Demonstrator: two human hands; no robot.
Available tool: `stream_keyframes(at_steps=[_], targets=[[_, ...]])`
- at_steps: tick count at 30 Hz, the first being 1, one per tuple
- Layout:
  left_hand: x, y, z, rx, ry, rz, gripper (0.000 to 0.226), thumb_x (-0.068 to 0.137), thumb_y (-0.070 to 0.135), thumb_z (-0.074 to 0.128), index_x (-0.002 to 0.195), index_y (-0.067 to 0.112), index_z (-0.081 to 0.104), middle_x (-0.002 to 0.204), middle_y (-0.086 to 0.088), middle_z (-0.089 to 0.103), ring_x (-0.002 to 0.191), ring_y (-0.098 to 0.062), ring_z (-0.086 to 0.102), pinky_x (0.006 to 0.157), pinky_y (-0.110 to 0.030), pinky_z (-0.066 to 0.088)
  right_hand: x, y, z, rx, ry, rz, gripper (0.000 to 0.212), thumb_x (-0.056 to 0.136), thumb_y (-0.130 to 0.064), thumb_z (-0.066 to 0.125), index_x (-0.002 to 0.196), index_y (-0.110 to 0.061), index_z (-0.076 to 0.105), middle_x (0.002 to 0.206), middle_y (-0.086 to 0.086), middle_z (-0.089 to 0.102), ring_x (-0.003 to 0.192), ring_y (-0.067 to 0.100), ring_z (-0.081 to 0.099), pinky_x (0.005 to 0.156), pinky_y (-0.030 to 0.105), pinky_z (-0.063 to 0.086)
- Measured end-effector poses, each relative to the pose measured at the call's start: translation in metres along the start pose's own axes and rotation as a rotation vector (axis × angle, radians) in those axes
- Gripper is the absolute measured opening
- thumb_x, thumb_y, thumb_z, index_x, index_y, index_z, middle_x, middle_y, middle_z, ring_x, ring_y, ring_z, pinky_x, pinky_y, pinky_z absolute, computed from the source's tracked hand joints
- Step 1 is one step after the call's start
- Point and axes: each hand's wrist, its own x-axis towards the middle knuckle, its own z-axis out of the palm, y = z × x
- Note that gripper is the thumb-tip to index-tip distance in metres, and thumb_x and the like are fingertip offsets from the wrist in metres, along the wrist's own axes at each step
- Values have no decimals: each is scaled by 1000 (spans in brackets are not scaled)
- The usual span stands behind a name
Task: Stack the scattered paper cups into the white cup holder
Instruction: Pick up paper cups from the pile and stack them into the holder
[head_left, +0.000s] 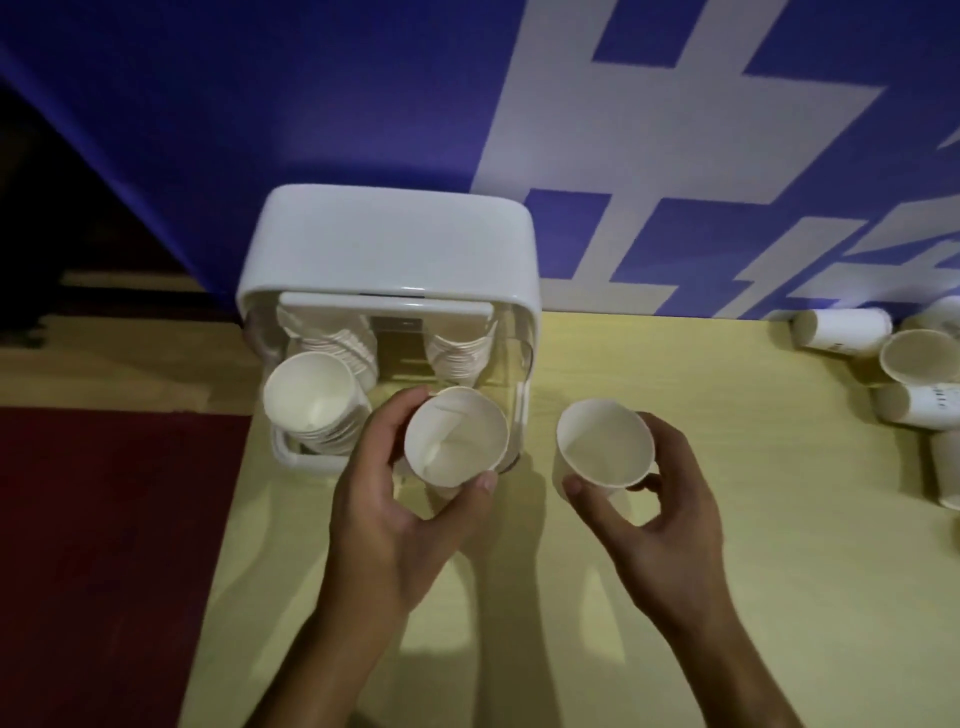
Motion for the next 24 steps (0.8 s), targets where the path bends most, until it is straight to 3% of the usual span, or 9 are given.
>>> stream_keyframes(at_steps=[5,8,12,16,21,24], targets=[[15,-11,-14,155,5,59,69,70,47,82,132,40,53,126,19,63,121,-10,61,93,-19,50,-8,-4,25,33,-57,-43,63,69,-44,85,125,-37,59,124,-25,65,114,6,62,81,23,48],[24,-18,-9,203,-6,69,76,71,47,85,138,34,52,130,13,61,122,-11,61,92,-18,51,-6,-2,28,50,-77,-50,69,66,-56,82,129,-41,58,131,-27,62,119,4,61,81,17,48],[34,-27,2,243,-37,57,70,73,39,90,134,29,56,127,14,62,119,-14,61,93,-29,55,-2,4,24,76,-97,-30,69,65,-57,80,128,-40,59,130,-26,63,117,4,62,79,9,47],[39,-44,10,312,-62,53,72,73,50,82,136,25,57,128,13,61,120,-11,59,95,-35,55,2,6,17,80,-111,-19,64,65,-56,80,124,-44,59,128,-26,65,116,5,63,79,9,46],[42,-57,16,483,-80,13,71,73,45,84,135,21,59,135,6,59,124,-9,51,102,-9,36,6,10,13,71,-128,-9,60,67,-42,86,122,-45,59,126,-28,64,115,3,62,82,20,47],[46,-60,16,496,-90,-78,71,72,42,90,135,27,59,138,11,54,127,-6,48,102,-21,39,7,13,14,56,-135,-16,60,68,-41,86,122,-44,59,126,-29,64,116,3,62,81,14,47]])
